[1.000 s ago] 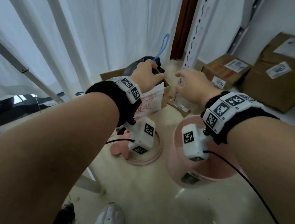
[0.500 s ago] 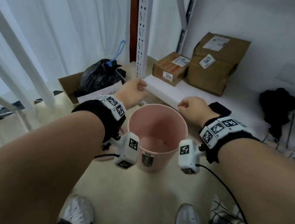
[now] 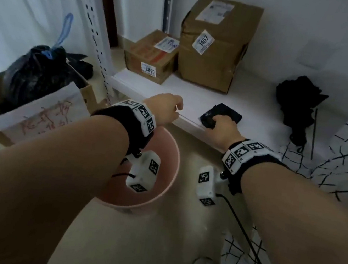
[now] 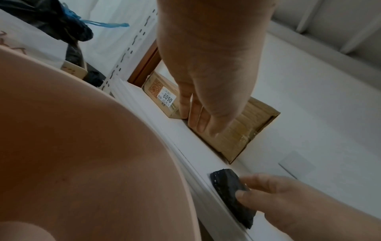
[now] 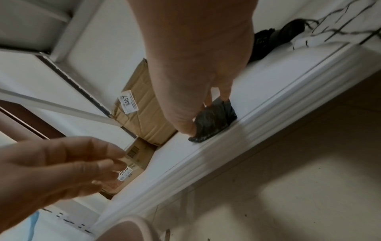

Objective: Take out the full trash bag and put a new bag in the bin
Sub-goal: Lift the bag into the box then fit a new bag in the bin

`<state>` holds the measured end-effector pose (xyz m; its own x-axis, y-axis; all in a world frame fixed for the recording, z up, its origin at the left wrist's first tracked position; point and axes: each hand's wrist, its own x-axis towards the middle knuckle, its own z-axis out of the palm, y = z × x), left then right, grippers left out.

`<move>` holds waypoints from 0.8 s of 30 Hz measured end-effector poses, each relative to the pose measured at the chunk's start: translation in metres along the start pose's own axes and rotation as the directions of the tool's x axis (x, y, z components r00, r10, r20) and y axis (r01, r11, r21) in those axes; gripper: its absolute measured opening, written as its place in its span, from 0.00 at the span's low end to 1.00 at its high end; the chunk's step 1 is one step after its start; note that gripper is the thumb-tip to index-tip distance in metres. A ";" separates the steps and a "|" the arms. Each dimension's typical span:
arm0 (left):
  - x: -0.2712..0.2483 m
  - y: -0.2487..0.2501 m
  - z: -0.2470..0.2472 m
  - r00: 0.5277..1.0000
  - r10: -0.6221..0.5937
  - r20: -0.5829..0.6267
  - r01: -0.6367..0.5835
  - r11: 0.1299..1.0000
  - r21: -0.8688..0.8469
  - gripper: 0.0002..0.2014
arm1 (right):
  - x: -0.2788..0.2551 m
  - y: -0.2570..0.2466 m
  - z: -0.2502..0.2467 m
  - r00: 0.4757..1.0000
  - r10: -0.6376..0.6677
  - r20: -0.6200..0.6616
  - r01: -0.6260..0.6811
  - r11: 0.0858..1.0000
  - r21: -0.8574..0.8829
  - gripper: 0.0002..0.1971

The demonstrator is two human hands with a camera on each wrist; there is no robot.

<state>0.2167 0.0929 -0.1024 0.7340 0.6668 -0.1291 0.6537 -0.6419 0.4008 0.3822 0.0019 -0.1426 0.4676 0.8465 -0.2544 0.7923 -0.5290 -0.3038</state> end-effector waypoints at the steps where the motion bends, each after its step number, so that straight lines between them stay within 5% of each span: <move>1: 0.006 -0.002 0.003 1.000 -0.002 -0.005 0.002 1.000 -0.003 0.14 | 0.007 0.001 0.005 1.000 0.002 -0.005 -0.002 1.000 0.007 0.24; 5: 0.014 -0.009 0.014 1.000 0.004 -0.021 -0.004 1.000 -0.026 0.14 | 0.027 0.007 0.022 0.991 0.087 0.099 -0.090 0.995 0.031 0.45; 10: 0.011 -0.020 0.017 1.000 -0.005 -0.024 0.004 0.998 -0.056 0.14 | 0.026 0.012 0.031 0.989 0.088 -0.118 -0.111 0.972 -0.208 0.22; 14: -0.002 -0.028 0.009 0.997 -0.050 -0.063 0.044 0.994 -0.095 0.13 | 0.018 0.009 0.019 0.993 0.050 -0.103 -0.081 0.944 -0.319 0.14; 20: -0.055 -0.020 -0.027 0.979 -0.141 -0.146 0.108 0.971 -0.213 0.14 | -0.030 -0.037 -0.026 0.952 -0.165 -0.258 0.180 0.983 0.036 0.09; 24: -0.103 -0.018 -0.055 0.955 -0.268 -0.129 0.188 0.880 -0.436 0.28 | -0.071 -0.097 -0.064 0.923 -0.318 -0.217 0.344 0.934 0.092 0.16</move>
<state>0.1192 0.0567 -0.0465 0.5020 0.8574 -0.1135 0.6325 -0.2744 0.7244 0.2970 -0.0033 -0.0362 0.2644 0.9625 0.0613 0.8653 -0.2086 -0.4558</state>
